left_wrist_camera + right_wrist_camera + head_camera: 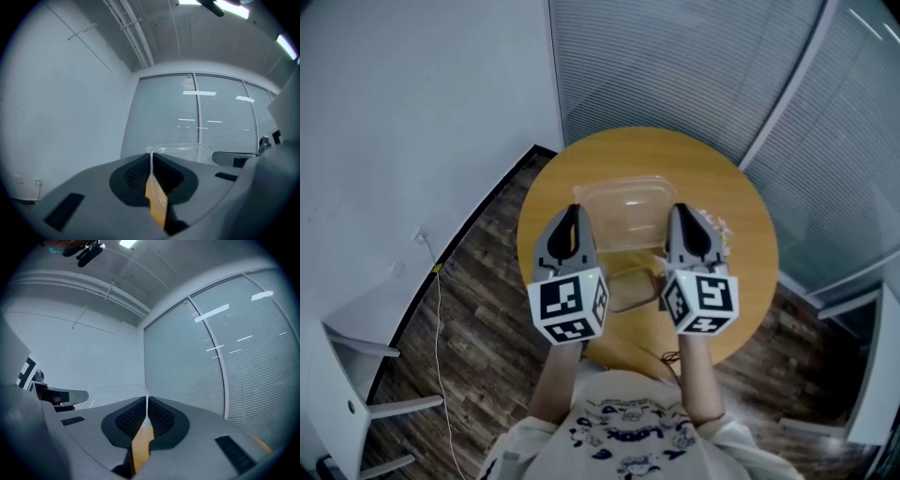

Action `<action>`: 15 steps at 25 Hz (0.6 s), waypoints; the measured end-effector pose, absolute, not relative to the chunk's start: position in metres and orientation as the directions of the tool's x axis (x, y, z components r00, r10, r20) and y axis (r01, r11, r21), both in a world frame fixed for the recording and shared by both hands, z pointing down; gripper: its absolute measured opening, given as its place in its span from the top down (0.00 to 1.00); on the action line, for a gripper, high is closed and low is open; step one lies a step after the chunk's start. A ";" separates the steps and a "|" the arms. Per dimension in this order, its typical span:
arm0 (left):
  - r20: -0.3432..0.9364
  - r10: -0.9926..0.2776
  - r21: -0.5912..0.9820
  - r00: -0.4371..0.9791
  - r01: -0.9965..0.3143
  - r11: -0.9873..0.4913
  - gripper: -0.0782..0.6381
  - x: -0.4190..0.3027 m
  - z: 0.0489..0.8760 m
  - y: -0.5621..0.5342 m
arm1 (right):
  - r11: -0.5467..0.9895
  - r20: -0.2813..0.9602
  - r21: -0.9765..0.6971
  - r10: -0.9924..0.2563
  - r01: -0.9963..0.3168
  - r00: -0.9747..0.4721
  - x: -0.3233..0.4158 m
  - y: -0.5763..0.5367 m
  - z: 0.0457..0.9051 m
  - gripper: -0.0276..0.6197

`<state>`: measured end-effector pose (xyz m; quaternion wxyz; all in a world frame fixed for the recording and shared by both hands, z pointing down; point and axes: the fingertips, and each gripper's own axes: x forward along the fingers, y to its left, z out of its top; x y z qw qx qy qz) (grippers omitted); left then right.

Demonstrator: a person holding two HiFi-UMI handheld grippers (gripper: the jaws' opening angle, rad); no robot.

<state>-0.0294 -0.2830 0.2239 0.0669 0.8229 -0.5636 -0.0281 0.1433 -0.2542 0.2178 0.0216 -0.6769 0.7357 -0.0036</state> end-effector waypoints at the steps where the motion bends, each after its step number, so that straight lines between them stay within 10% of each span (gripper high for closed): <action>1: 0.024 -0.931 0.141 0.364 -0.923 -0.357 0.87 -0.030 0.221 -0.282 | 0.079 -0.032 -0.036 -0.996 -0.996 -0.078 0.144 -0.253 0.216 0.94; 15: -0.033 -0.928 0.125 0.372 -0.919 -0.373 0.87 -0.027 0.195 -0.277 | 0.069 -0.092 -0.031 -0.994 -0.997 -0.066 0.145 -0.246 0.192 0.94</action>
